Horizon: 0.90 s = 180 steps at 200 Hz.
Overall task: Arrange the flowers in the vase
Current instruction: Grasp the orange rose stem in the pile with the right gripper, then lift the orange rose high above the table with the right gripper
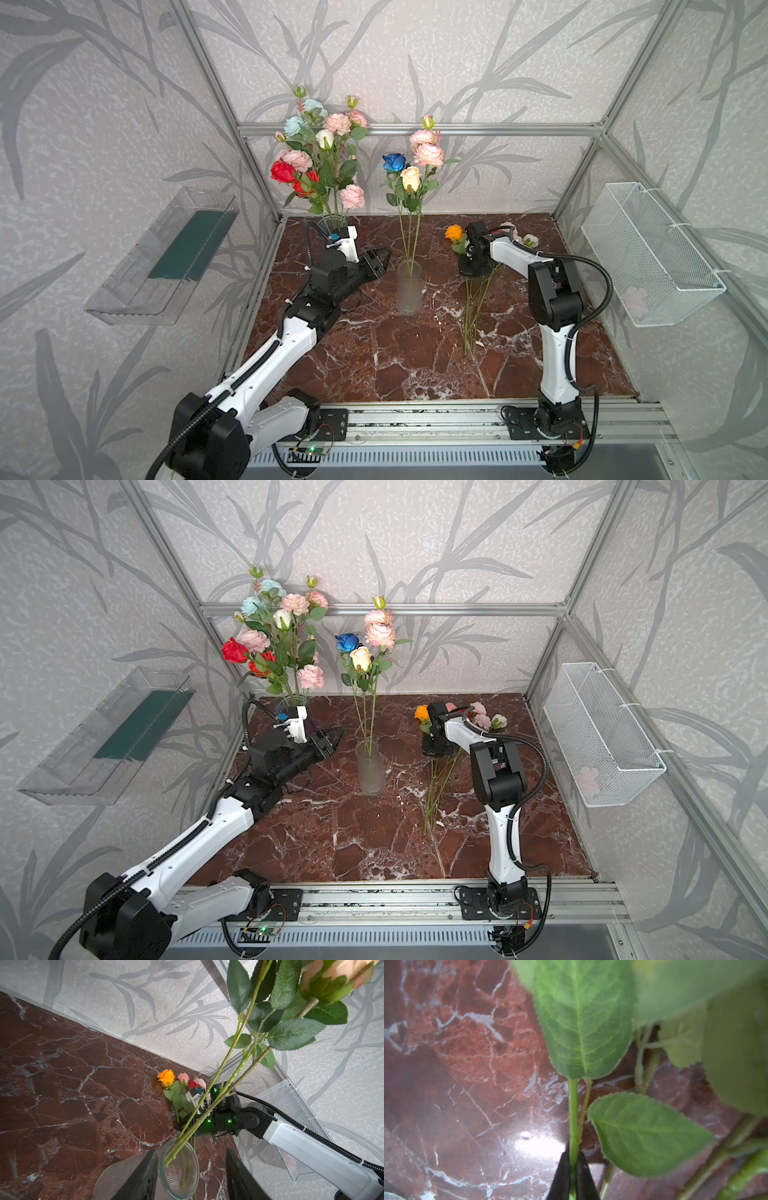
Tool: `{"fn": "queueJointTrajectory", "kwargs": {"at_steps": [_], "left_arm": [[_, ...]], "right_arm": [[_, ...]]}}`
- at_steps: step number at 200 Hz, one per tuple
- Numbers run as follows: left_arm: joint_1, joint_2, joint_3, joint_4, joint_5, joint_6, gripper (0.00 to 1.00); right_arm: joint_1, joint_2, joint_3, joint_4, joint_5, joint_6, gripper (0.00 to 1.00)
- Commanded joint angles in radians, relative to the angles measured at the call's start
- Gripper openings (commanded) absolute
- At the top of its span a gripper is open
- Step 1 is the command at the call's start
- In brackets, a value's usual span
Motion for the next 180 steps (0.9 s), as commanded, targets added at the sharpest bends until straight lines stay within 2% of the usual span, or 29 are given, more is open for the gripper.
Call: {"fn": "queueJointTrajectory", "kwargs": {"at_steps": [1, 11, 45, 84, 111, 124, 153, 180], "left_arm": [[-0.004, -0.01, 0.001, 0.03, -0.001, -0.003, 0.53], [-0.004, -0.011, 0.001, 0.031, -0.001, -0.002, 0.53], [-0.004, -0.016, 0.001, 0.031, 0.0, -0.002, 0.53], [-0.004, -0.039, 0.002, 0.034, 0.002, -0.002, 0.53], [-0.004, -0.053, -0.005, 0.065, 0.027, -0.016, 0.54], [-0.004, -0.051, -0.017, 0.12, 0.063, -0.035, 0.55], [-0.006, -0.008, -0.019, 0.3, 0.241, -0.113, 0.56], [-0.017, 0.006, -0.046, 0.48, 0.321, -0.195, 0.56]], "right_arm": [[-0.003, -0.058, -0.038, 0.061, -0.066, 0.031, 0.0], [-0.004, -0.112, -0.08, 0.121, -0.114, 0.058, 0.0], [0.005, -0.288, -0.167, 0.254, -0.154, 0.128, 0.0], [0.032, -0.534, -0.307, 0.423, -0.116, 0.176, 0.0], [0.058, -0.726, -0.444, 0.541, -0.043, 0.178, 0.0], [0.079, -0.834, -0.528, 0.616, 0.03, 0.169, 0.0], [0.117, -1.06, -0.646, 0.696, 0.163, 0.11, 0.0], [0.142, -1.185, -0.658, 0.735, 0.2, 0.074, 0.0]]}}
